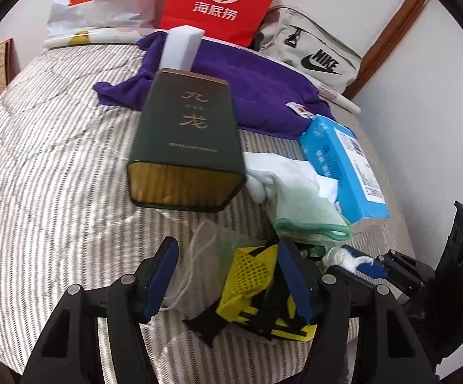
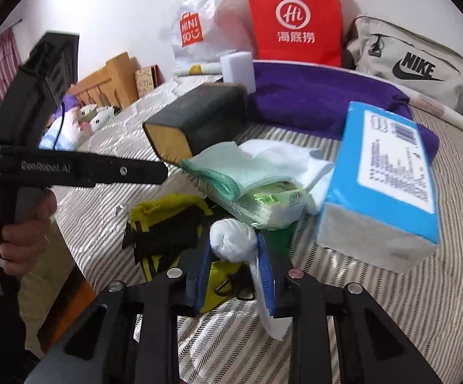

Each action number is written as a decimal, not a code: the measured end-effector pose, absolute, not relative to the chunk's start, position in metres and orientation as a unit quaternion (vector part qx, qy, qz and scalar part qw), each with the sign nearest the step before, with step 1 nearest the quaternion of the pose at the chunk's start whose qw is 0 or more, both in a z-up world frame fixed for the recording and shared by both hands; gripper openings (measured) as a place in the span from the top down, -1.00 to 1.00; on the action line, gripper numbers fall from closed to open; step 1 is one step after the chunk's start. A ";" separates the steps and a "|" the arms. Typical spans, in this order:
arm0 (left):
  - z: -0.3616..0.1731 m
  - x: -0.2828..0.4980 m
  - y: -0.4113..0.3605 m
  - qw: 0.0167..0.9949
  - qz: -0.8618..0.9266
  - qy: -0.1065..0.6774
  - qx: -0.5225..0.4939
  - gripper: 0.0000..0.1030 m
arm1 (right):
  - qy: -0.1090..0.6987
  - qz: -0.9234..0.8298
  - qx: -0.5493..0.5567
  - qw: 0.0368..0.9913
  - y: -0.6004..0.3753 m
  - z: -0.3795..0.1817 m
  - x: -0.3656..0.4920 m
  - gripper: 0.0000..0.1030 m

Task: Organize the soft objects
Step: 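Grasp the white crumpled cloth with the right tool while the left tool grasps the white glove, then lift the white glove with the left tool while the right tool holds the white cloth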

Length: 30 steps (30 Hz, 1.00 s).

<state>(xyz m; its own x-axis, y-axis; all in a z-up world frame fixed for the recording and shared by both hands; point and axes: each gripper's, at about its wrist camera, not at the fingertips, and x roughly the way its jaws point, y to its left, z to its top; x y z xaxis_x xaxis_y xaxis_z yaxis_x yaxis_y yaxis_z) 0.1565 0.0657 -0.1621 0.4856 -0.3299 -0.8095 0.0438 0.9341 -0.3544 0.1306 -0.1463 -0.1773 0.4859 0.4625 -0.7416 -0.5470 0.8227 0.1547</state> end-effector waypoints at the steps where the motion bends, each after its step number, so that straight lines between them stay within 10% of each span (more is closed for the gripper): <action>1: -0.162 0.157 0.063 0.850 -0.115 0.494 -0.144 -0.21 | 0.412 0.293 -0.045 0.862 -0.150 -0.175 0.130 0.47; 19: -0.171 0.198 0.012 0.834 -0.139 0.507 -0.167 -0.14 | 0.377 0.248 0.000 0.892 -0.216 -0.150 0.129 0.47; 30: -0.167 0.198 0.010 0.840 -0.140 0.493 -0.179 0.69 | 0.378 0.225 0.020 0.898 -0.243 -0.157 0.135 0.47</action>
